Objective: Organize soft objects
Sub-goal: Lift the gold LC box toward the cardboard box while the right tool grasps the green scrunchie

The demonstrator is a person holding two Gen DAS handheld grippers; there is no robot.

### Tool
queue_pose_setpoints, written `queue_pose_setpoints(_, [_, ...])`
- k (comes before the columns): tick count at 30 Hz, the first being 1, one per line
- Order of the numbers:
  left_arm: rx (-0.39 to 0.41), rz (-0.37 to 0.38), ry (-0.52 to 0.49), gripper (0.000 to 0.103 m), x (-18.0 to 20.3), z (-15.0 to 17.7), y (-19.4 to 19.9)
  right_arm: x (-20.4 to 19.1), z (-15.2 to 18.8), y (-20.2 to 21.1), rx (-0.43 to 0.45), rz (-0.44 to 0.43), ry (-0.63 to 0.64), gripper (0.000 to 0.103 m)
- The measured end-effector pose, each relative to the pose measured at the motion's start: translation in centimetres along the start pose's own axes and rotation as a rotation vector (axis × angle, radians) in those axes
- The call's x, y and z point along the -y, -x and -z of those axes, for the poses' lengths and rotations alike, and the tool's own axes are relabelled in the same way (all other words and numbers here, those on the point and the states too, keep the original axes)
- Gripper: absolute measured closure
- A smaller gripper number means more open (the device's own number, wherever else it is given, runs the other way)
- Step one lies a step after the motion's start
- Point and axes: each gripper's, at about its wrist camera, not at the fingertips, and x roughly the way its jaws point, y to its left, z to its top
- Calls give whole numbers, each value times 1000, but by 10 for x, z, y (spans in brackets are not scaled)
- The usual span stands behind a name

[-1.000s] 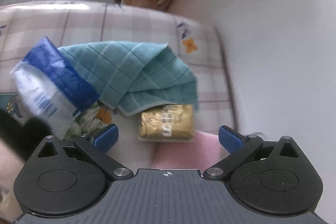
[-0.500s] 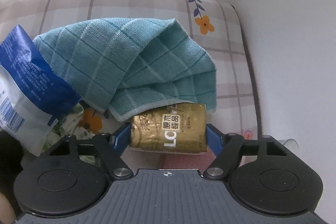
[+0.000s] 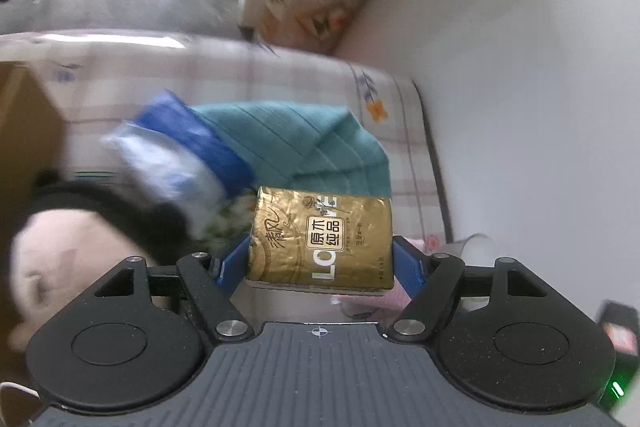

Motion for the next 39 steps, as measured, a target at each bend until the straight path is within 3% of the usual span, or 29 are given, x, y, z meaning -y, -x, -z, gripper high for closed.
queue_pose_setpoints(5, [93,-32,101,29,-29,7,57,-24,-32,-28,43,-90,104,24])
queue_pose_setpoints(10, [199,-102,197,29,-59,7,92,-61,-53,-72,9,-156,257,24])
queue_pose_setpoints(14, [236,-106,297,29,-84,13,103,-92,-53,-108,-45,-166,400,24])
queue_pose_setpoints(17, [247,-120,318,29,-94,18,106,-103,-48,-128,-73,-143,454,25])
queue_pose_setpoints(20, [250,-122,337,29,-103,24,111,-103,-46,-138,-80,-110,450,36])
queue_pose_setpoints(21, [252,-122,344,29,-107,27,114,-103,-47,-138,-79,-107,449,38])
queue_pose_setpoints(23, [252,-121,354,29,-113,32,119,-103,-47,-137,-84,-97,443,60])
queue_pose_setpoints(25, [256,-118,359,29,-116,36,122,-98,-49,-132,-107,-112,390,70])
queue_pose_setpoints(31, [264,-111,357,29,-124,46,131,-83,-34,-91,-105,-98,302,74])
queue_pose_setpoints(35, [270,-90,355,29,-132,55,144,-81,-18,-46,-104,-89,230,74])
queue_pose_setpoints(39, [273,-83,347,29,-143,64,167,-93,-10,7,-97,-133,139,74])
